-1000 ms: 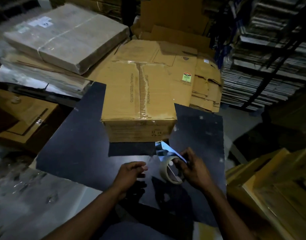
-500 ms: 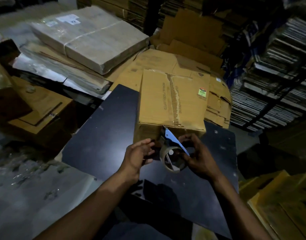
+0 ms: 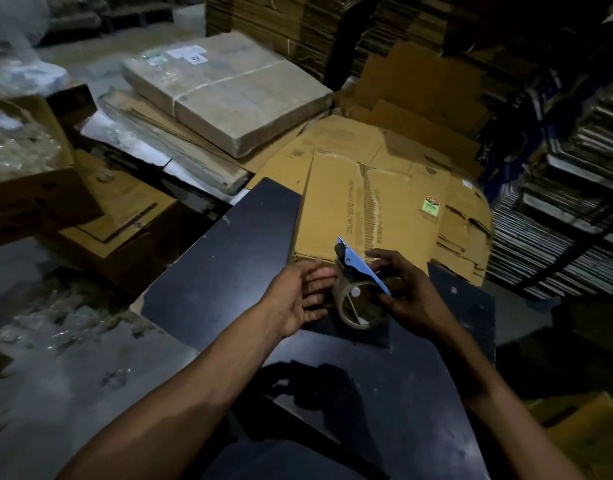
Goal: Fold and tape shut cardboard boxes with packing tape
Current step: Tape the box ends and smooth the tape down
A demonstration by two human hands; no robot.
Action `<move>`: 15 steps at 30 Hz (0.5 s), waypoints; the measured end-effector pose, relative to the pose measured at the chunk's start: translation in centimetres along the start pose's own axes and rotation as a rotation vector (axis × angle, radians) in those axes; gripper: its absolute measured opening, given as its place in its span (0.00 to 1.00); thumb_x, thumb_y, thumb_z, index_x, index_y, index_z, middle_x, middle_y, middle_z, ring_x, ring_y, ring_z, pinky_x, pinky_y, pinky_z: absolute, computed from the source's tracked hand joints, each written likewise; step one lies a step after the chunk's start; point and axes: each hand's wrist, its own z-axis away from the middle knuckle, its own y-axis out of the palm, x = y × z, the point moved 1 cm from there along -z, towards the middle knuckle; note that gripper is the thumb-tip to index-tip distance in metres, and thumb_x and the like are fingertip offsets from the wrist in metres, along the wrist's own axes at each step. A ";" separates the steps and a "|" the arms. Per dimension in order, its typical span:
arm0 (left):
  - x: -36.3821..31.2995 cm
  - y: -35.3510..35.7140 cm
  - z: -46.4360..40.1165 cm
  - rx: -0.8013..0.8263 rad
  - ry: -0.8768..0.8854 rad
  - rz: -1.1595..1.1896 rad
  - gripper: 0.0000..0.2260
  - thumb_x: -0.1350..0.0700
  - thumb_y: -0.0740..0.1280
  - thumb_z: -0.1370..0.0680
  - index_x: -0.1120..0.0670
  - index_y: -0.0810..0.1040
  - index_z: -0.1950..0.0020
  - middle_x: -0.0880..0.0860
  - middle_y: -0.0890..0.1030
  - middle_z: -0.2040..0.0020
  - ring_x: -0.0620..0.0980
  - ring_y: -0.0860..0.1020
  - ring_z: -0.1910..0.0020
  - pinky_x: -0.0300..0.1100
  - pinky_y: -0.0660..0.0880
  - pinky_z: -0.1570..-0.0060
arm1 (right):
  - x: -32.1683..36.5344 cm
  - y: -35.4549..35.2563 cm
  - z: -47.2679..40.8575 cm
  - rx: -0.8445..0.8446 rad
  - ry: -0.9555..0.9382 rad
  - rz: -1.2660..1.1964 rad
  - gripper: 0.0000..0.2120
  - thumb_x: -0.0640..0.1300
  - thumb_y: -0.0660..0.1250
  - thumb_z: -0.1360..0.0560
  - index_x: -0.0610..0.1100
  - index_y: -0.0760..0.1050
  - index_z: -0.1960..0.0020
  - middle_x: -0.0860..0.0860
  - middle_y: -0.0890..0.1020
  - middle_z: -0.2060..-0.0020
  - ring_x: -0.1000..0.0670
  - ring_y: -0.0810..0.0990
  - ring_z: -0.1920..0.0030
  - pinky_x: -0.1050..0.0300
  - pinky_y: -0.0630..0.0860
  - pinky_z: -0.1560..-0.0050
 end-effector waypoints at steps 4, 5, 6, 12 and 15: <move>-0.6 1.5 -0.3 -0.011 0.020 -0.012 0.17 0.43 0.67 0.16 0.52 0.89 0.40 0.50 0.90 0.44 0.52 0.83 0.48 0.50 0.74 0.48 | -0.7 -0.9 -0.6 -0.005 -0.044 0.007 0.34 0.33 0.76 0.25 0.58 0.74 0.26 0.53 0.82 0.41 0.53 0.82 0.38 0.50 0.85 0.47; -0.8 1.8 -0.4 -0.011 0.019 -0.016 0.17 0.42 0.67 0.16 0.52 0.89 0.40 0.50 0.90 0.45 0.51 0.83 0.49 0.50 0.74 0.48 | -0.9 -1.1 -0.7 -0.007 -0.048 0.005 0.34 0.33 0.76 0.25 0.58 0.74 0.26 0.53 0.82 0.41 0.53 0.81 0.38 0.50 0.85 0.47; -0.9 2.0 -0.5 -0.014 0.020 -0.019 0.17 0.41 0.68 0.16 0.52 0.89 0.41 0.50 0.90 0.46 0.51 0.83 0.51 0.50 0.74 0.47 | -1.1 -1.2 -0.8 -0.008 -0.049 0.000 0.34 0.33 0.77 0.25 0.58 0.75 0.27 0.52 0.81 0.41 0.53 0.81 0.38 0.51 0.85 0.47; -1.2 2.3 -1.7 -0.031 0.069 -0.084 0.09 0.44 0.73 0.17 0.49 0.85 0.47 0.47 0.87 0.55 0.49 0.82 0.55 0.48 0.76 0.49 | -1.5 -1.2 -1.0 -0.013 -0.047 -0.042 0.33 0.45 0.82 0.28 0.62 0.76 0.28 0.53 0.80 0.40 0.52 0.81 0.38 0.48 0.86 0.48; -1.2 1.9 -2.8 -0.070 0.152 -0.144 0.07 0.50 0.71 0.15 0.52 0.84 0.49 0.50 0.87 0.56 0.48 0.82 0.59 0.45 0.78 0.55 | -1.7 -1.4 -1.1 0.001 -0.027 -0.041 0.34 0.47 0.83 0.28 0.64 0.75 0.28 0.55 0.80 0.39 0.53 0.80 0.35 0.46 0.85 0.46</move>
